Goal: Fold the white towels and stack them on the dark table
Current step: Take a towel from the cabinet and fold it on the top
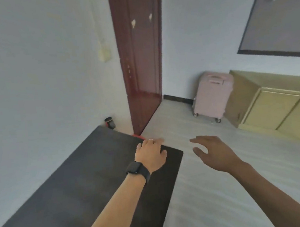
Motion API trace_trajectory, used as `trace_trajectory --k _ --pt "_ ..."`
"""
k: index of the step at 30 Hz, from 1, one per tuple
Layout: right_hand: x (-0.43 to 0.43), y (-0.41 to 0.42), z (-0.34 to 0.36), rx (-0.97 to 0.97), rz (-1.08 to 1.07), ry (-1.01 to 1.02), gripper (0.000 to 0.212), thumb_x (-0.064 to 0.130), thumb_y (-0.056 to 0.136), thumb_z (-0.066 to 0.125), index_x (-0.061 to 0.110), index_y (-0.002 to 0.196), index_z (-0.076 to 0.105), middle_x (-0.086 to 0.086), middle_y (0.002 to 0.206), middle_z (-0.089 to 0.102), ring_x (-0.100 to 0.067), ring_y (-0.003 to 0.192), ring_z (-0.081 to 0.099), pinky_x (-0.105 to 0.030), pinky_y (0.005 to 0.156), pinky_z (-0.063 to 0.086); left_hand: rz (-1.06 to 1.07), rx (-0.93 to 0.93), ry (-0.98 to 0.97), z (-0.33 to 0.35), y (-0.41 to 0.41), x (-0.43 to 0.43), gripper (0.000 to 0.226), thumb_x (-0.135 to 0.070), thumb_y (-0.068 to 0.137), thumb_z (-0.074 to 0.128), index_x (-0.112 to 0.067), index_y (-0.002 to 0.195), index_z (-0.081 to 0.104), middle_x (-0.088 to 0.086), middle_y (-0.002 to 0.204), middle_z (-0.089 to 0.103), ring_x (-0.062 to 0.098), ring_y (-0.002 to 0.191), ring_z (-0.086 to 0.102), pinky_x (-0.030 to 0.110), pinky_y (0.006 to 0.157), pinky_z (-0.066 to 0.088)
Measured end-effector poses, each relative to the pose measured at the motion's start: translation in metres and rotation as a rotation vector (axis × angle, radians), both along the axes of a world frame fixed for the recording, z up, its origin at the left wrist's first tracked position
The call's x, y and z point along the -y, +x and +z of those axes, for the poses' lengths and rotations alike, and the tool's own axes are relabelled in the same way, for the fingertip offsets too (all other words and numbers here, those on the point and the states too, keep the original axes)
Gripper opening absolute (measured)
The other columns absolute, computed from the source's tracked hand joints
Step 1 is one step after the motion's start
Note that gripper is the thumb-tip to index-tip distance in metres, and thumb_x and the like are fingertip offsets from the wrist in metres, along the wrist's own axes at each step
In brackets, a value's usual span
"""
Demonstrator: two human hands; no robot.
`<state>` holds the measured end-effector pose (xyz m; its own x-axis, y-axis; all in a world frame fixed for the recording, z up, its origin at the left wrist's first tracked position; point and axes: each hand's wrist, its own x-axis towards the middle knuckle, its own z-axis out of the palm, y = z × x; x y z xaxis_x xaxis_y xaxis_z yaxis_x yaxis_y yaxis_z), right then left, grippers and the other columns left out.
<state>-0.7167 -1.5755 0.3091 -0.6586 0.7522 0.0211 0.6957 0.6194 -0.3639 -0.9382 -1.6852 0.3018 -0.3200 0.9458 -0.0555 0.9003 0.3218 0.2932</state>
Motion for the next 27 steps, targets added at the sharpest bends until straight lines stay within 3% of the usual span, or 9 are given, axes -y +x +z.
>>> trace_trajectory --k 6,13,18,22,27 --pt "-0.065 0.207 0.053 -0.066 -0.384 0.308 0.05 0.058 0.092 0.037 0.042 0.134 0.057 0.008 0.145 0.053 -0.024 0.143 0.034 -0.043 0.113 0.035 -0.263 -0.048 0.205 0.069 0.182 -0.125 0.055 -0.042 0.098 0.043 -0.033 0.152 0.031 0.001 0.161 0.027 0.023 0.148 0.022 0.047 0.116 0.025" --pt "-0.096 0.409 0.103 -0.211 -0.675 0.554 0.043 0.052 0.091 0.045 0.035 0.124 0.067 0.004 0.13 0.065 -0.03 0.135 0.044 -0.048 0.103 0.045 -0.46 -0.008 0.387 0.112 0.358 -0.223 0.053 -0.045 0.096 0.045 -0.037 0.148 0.038 -0.001 0.158 0.033 0.021 0.145 0.028 0.045 0.115 0.029" --pt "-0.125 0.501 0.112 -0.206 -0.782 0.578 0.033 0.045 0.095 0.054 0.033 0.124 0.067 0.004 0.13 0.065 -0.028 0.136 0.043 -0.049 0.105 0.042 -0.562 0.02 0.422 0.129 0.443 -0.282 0.051 -0.043 0.096 0.048 -0.037 0.146 0.041 -0.001 0.155 0.038 0.021 0.143 0.033 0.045 0.114 0.032" --pt "-0.16 0.555 0.104 -0.162 -0.838 0.538 0.038 0.049 0.094 0.048 0.034 0.126 0.064 0.008 0.131 0.064 -0.028 0.135 0.043 -0.048 0.107 0.04 -0.603 0.002 0.408 0.126 0.495 -0.331 0.052 -0.041 0.097 0.049 -0.033 0.148 0.041 0.001 0.155 0.039 0.022 0.143 0.033 0.038 0.115 0.031" --pt "-0.235 0.61 0.07 -0.101 -0.852 0.493 0.053 0.06 0.087 0.033 0.037 0.124 0.065 0.009 0.129 0.064 -0.027 0.131 0.047 -0.049 0.104 0.042 -0.637 -0.001 0.37 0.103 0.55 -0.418 0.053 -0.041 0.096 0.049 -0.034 0.148 0.039 0.001 0.157 0.036 0.023 0.143 0.033 0.04 0.115 0.031"
